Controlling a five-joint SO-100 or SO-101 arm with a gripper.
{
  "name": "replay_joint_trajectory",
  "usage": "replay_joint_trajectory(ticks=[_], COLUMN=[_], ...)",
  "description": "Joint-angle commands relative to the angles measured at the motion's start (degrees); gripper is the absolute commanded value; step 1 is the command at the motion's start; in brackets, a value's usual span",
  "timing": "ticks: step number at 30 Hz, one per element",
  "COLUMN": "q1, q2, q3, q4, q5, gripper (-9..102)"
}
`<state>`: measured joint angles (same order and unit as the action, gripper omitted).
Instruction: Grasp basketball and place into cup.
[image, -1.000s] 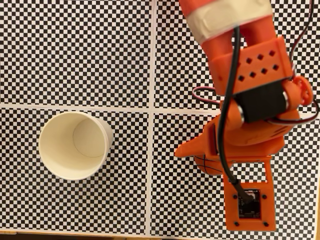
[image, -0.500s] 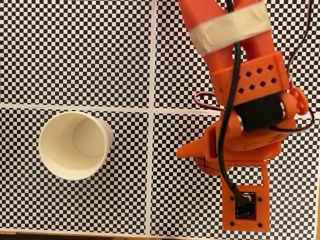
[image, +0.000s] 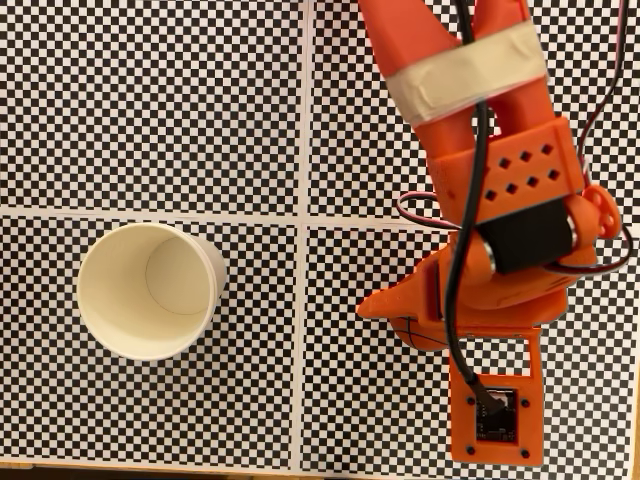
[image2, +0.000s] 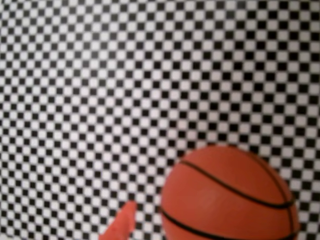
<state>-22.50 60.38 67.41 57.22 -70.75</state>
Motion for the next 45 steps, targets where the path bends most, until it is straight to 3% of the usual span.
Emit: replay_joint_trajectory(ticks=[1,21,45], q1=[0.4,1.2,1.8], q2=[0.4,-2.9,-4.8], q3=[-2.8,-4.7,-5.7], q4=[-0.8,-0.8,-0.8], q5=[0.3,1.1,3.3], gripper=[59,59,7])
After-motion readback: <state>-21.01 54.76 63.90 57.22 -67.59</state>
